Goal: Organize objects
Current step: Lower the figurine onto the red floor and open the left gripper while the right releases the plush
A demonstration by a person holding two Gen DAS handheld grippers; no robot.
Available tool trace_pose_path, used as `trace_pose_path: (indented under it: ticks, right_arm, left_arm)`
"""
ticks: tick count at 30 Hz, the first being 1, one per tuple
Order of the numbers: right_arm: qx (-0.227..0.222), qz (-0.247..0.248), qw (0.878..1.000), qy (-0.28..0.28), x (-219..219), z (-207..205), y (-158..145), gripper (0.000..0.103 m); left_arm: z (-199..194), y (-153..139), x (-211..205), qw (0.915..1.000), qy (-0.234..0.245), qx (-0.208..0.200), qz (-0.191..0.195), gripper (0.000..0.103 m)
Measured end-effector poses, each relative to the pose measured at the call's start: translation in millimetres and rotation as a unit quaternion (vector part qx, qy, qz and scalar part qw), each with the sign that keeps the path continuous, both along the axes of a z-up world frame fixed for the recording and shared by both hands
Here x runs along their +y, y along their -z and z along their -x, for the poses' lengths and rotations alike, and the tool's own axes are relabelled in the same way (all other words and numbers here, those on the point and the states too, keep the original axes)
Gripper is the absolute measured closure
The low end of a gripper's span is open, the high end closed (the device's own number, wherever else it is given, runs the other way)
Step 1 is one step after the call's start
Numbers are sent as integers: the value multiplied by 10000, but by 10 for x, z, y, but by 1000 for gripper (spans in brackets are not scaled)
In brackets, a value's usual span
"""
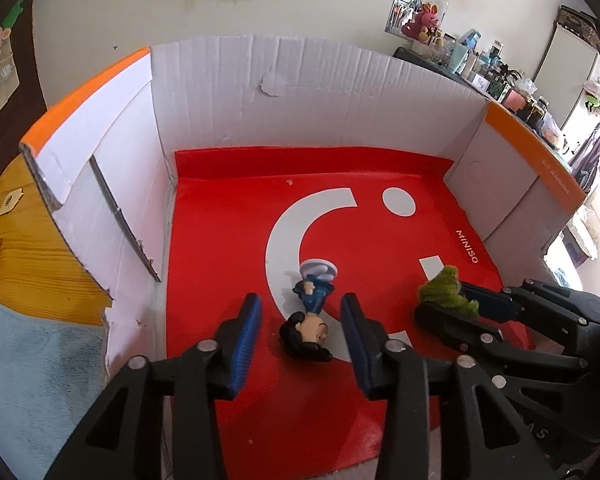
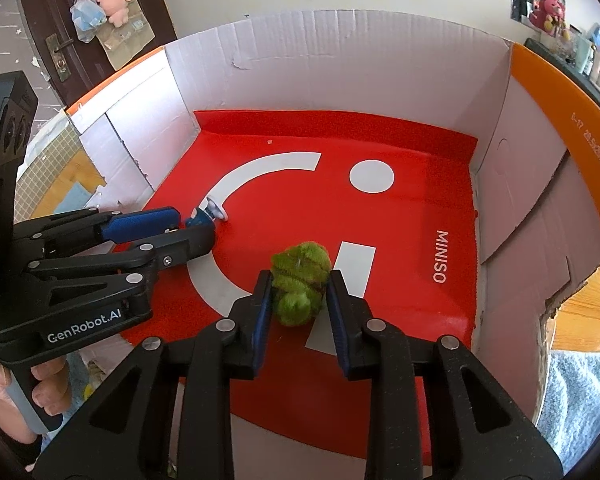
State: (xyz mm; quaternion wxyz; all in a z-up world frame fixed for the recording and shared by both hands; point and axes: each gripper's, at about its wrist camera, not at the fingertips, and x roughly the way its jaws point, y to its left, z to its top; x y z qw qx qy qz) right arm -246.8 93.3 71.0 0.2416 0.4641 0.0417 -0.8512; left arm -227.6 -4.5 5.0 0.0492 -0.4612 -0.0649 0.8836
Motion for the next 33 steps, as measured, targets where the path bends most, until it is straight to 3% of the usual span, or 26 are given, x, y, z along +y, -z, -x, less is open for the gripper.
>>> trace_pose_path:
  ticks: [3,4,5,11,16,18,22,28,33]
  right_arm:
    - [23,3,10000,-20,-1,-16,-1,66]
    - [44,24,10000,-30,5,-21,-4,56]
    - [59,29,10000,-33,8,-28,-8,53]
    - [72,39,9999,-65,17,-38,-2,53]
    - [117,127,9998,-71,19,-69,-21,53]
    - [141,138,9998,-83,16,-93,-29,52]
    - [177,156,9997,-109,17,-146,-33,45]
    - [241,188,9995,-83,48,-211,-37,44]
    - [317,218,9992,-69,74,-258,-51,37]
  left_arm:
    - [-14,-23,8,10000,-13,51,36,56]
    - [-17,-32,7,10000,-19,73,51,56]
    - [-30,-38,14,10000,-21,83,50,55]
    - [-71,-76,19,9999,-33,138,78,55]
    - [-130,-138,34,9997,-24,237,92,49]
    - [-164,-171,45,9994,-41,305,181,43]
    - [-235,-224,46,9988,-71,416,249,40]
    - [-309,-260,31,9983,-103,497,277,40]
    - [-361,-277,17,9980,-142,537,285,33]
